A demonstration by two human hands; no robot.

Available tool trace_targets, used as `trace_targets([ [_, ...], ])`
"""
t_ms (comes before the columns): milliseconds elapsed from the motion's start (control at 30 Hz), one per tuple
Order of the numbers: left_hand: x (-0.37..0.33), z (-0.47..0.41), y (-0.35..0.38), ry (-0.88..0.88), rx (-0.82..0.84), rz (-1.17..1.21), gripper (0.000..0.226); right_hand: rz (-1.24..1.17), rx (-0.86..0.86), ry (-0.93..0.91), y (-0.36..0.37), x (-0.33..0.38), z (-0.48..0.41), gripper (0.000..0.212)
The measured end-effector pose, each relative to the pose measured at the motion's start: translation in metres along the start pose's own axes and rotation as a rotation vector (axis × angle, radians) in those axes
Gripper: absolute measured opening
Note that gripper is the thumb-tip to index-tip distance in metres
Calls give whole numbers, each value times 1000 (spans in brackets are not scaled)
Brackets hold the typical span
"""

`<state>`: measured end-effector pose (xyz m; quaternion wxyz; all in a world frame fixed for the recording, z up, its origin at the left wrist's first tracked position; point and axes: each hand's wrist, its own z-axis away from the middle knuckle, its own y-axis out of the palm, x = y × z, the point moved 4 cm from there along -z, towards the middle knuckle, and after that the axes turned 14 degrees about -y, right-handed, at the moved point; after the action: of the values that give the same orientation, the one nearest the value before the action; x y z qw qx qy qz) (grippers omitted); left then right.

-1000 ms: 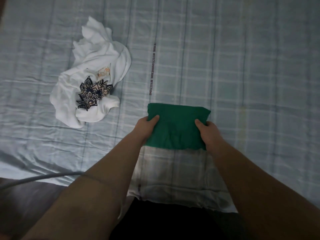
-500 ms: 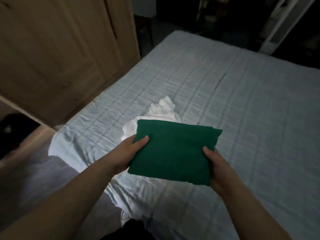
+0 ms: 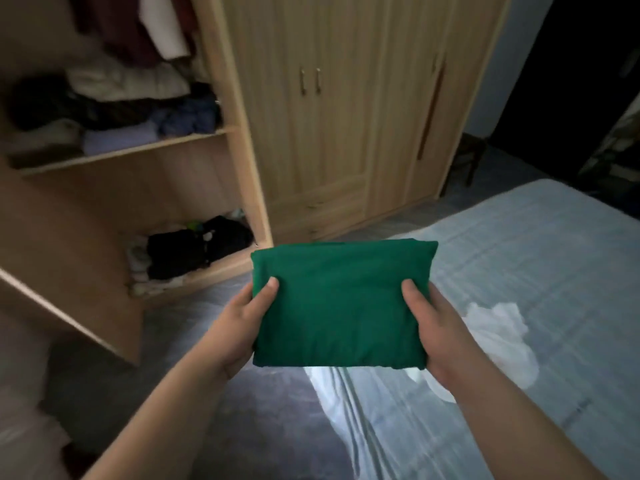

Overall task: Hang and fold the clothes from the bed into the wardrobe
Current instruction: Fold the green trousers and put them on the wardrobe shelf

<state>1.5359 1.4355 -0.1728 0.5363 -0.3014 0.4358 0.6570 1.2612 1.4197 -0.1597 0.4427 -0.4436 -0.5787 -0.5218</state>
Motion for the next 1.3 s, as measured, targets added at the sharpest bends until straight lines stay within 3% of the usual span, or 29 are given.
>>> trace_targets([
  [233, -49, 20, -199, 113, -338, 92, 55, 223, 167, -118, 208, -42, -82, 32],
  [400, -73, 14, -277, 109, -466, 129, 57, 327, 264, -170, 295, -62, -131, 19],
  [600, -106, -42, -330, 112, -565, 208, 29, 382, 365, -169, 357, -99, -214, 10],
  [767, -152, -125, -362, 141, -608, 167, 40, 380, 409, -203, 388, -127, -319, 9],
  [1033, -238, -237, -412, 162, -704, 182, 53, 393, 514, -193, 448, -140, -478, 36],
  [1200, -269, -280, -456, 175, -729, 217, 55, 366, 551, -187, 491, -145, -540, 26],
  [1300, -296, -307, -483, 185, -727, 208, 46, 374, 533, -202, 522, -154, -578, 24],
])
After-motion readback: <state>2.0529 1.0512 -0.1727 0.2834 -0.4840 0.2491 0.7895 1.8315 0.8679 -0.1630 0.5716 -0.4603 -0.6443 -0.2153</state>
